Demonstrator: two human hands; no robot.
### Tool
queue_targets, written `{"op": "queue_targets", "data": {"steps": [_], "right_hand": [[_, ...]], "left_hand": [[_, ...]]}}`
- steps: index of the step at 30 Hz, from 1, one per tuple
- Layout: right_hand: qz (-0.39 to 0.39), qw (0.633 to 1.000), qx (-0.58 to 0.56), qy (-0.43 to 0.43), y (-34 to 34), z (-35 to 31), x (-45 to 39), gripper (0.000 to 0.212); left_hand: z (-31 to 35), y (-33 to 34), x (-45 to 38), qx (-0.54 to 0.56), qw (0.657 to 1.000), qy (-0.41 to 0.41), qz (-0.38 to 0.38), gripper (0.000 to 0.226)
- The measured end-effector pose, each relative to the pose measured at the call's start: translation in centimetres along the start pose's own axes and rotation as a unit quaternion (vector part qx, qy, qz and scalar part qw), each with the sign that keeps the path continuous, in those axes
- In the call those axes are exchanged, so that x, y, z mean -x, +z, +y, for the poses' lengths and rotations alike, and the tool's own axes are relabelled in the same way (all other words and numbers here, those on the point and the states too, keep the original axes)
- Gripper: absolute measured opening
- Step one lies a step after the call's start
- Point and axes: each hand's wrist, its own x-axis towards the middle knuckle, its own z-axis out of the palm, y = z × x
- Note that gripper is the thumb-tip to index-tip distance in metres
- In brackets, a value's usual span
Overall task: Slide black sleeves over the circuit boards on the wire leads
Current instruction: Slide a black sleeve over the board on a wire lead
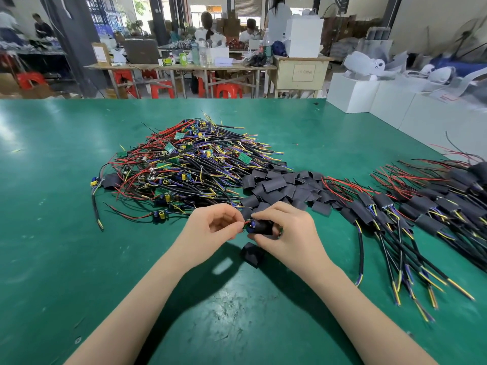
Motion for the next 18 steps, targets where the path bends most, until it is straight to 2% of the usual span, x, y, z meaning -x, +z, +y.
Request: {"op": "queue_targets", "data": {"steps": [6,8,10,11,14,16,18], "right_hand": [[0.047,0.987,0.147,-0.045,-0.16,-0.08,-0.04,0.032],[0.05,0.982,0.174,-0.06,-0.12,-0.03,-0.07,0.032],[0.038,0.981,0.177,-0.068,-0.15,0.14,-0.14,0.031],[0.027,0.982,0.172,-0.067,-0.19,0.21,-0.16,0.029],[-0.015,0.984,0.164,-0.066,-0.22,0.16,-0.19,0.026],[-0.04,0.986,0.15,-0.064,-0.22,0.13,-0.25,0.025],[-0.069,0.986,0.132,-0.07,-0.31,0.24,-0.3,0.026]], "left_hand": [[0.14,0.03,-0.2,0.101,0.99,-0.099,0.021,0.012],[0.14,0.06,-0.17,0.097,0.99,-0.098,0.024,0.01],[0.22,0.0,-0.12,0.083,0.993,-0.074,0.033,0.005],[0.29,-0.07,-0.07,0.068,0.995,-0.058,0.039,0.01],[0.5,-0.38,0.08,-0.059,0.997,0.017,0.046,0.02],[0.74,-0.58,0.19,-0.137,0.987,0.07,0.05,0.019],[0.94,-0.86,0.21,-0.165,0.98,0.105,0.049,0.014]]}}
